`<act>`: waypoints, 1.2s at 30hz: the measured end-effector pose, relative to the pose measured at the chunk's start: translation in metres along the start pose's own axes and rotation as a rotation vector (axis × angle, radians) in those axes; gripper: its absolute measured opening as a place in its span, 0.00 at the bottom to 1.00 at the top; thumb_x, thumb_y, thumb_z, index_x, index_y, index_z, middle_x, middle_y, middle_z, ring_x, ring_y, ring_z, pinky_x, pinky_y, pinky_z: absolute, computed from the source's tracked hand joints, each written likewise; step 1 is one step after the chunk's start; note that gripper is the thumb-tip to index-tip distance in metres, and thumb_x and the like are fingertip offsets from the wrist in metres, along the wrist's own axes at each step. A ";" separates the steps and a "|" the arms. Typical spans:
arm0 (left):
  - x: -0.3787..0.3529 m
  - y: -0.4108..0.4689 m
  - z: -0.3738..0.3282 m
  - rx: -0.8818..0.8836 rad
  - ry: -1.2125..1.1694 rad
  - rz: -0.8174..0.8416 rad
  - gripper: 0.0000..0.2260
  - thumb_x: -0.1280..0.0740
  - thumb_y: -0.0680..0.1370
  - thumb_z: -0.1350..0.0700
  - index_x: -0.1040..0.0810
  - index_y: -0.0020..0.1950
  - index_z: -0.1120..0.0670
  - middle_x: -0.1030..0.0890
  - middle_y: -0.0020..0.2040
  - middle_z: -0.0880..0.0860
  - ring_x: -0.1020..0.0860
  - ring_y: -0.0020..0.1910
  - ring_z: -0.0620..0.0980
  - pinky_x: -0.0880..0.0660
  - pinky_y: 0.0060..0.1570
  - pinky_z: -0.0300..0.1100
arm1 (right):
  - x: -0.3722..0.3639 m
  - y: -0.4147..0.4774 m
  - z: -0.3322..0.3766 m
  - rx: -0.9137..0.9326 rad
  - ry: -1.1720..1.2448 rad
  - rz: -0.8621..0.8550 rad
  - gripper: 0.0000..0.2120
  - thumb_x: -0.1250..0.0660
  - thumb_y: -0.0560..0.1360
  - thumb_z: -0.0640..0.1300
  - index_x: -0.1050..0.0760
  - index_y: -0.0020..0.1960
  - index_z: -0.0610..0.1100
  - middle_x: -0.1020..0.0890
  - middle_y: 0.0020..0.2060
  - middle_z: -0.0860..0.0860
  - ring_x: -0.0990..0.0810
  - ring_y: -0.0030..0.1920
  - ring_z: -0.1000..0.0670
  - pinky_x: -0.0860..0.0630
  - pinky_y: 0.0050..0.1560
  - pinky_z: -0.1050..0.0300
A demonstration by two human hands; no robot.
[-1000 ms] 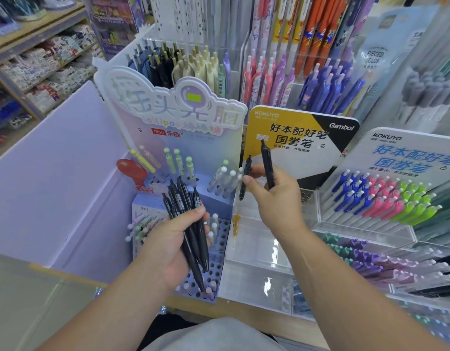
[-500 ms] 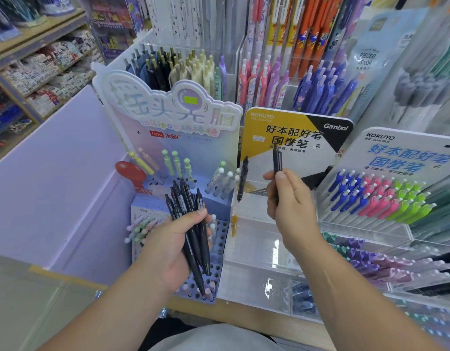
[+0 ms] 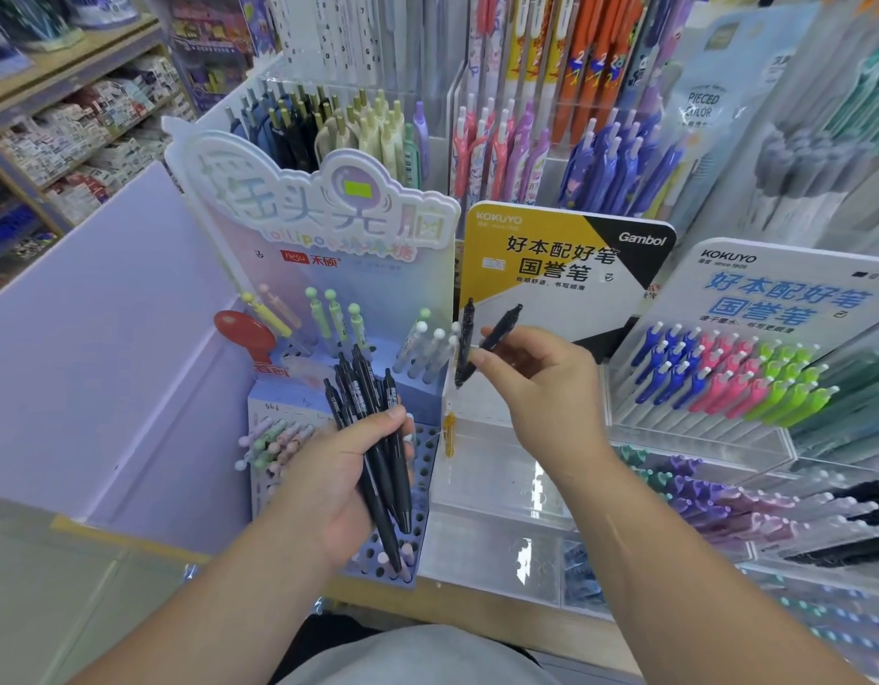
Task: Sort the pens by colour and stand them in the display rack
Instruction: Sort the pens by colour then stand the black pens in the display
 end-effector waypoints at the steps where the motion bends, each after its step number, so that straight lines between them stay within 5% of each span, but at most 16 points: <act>1: 0.000 0.000 0.000 0.002 0.003 0.001 0.15 0.25 0.65 0.56 0.19 0.49 0.59 0.19 0.39 0.53 0.22 0.34 0.49 0.27 0.37 0.44 | -0.003 0.001 0.000 0.024 -0.025 -0.003 0.04 0.24 0.71 0.41 0.17 0.45 0.47 0.17 0.36 0.54 0.21 0.35 0.57 0.23 0.40 0.59; 3: -0.001 -0.002 0.000 0.008 -0.002 0.007 0.13 0.26 0.66 0.56 0.19 0.47 0.60 0.19 0.39 0.53 0.22 0.34 0.48 0.27 0.37 0.43 | -0.008 0.004 -0.003 0.063 -0.097 -0.018 0.05 0.24 0.72 0.42 0.20 0.42 0.49 0.20 0.33 0.58 0.24 0.34 0.58 0.27 0.38 0.66; 7: 0.000 -0.006 -0.005 -0.004 -0.031 0.018 0.08 0.28 0.69 0.58 0.19 0.45 0.60 0.18 0.37 0.53 0.22 0.31 0.47 0.25 0.33 0.41 | -0.015 0.006 -0.006 0.137 -0.213 -0.028 0.05 0.25 0.72 0.45 0.19 0.44 0.44 0.21 0.34 0.54 0.24 0.34 0.54 0.25 0.38 0.58; 14: 0.008 -0.005 -0.005 0.001 -0.044 -0.015 0.05 0.30 0.75 0.59 0.19 0.44 0.61 0.19 0.36 0.54 0.22 0.31 0.48 0.24 0.29 0.40 | -0.012 0.007 0.008 0.276 -0.350 -0.030 0.04 0.26 0.73 0.43 0.17 0.47 0.45 0.23 0.34 0.56 0.27 0.34 0.55 0.26 0.37 0.58; 18: 0.006 -0.004 -0.003 0.006 -0.033 -0.007 0.04 0.29 0.74 0.59 0.19 0.44 0.60 0.20 0.36 0.53 0.22 0.31 0.48 0.26 0.34 0.42 | -0.014 0.006 0.002 0.210 -0.338 -0.022 0.04 0.27 0.74 0.44 0.21 0.48 0.46 0.21 0.35 0.56 0.26 0.34 0.53 0.24 0.37 0.54; 22: 0.001 -0.003 -0.003 0.002 -0.050 0.001 0.10 0.27 0.69 0.58 0.19 0.49 0.60 0.18 0.37 0.53 0.22 0.31 0.47 0.26 0.36 0.41 | -0.020 0.000 -0.006 0.183 -0.304 0.000 0.23 0.26 0.74 0.44 0.26 0.67 0.53 0.21 0.39 0.59 0.23 0.35 0.56 0.23 0.40 0.56; 27: 0.002 -0.002 -0.002 -0.002 -0.038 -0.011 0.15 0.25 0.66 0.56 0.19 0.49 0.60 0.19 0.38 0.54 0.22 0.33 0.48 0.27 0.39 0.43 | -0.029 -0.005 -0.017 0.103 -0.434 0.051 0.35 0.27 0.74 0.46 0.39 0.76 0.57 0.20 0.43 0.62 0.21 0.35 0.56 0.24 0.41 0.57; 36: 0.001 -0.005 -0.001 -0.008 0.005 0.003 0.16 0.24 0.64 0.55 0.18 0.47 0.60 0.20 0.37 0.54 0.22 0.35 0.49 0.27 0.39 0.44 | -0.031 -0.004 -0.022 0.083 -0.479 0.044 0.30 0.26 0.73 0.48 0.35 0.71 0.55 0.19 0.40 0.61 0.21 0.34 0.54 0.24 0.37 0.55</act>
Point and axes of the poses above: each hand's wrist, its own y-axis towards the middle knuckle, its own x-axis out of the back of the hand, z = x × y, the point moved 6 cm from there along y, towards the middle knuckle
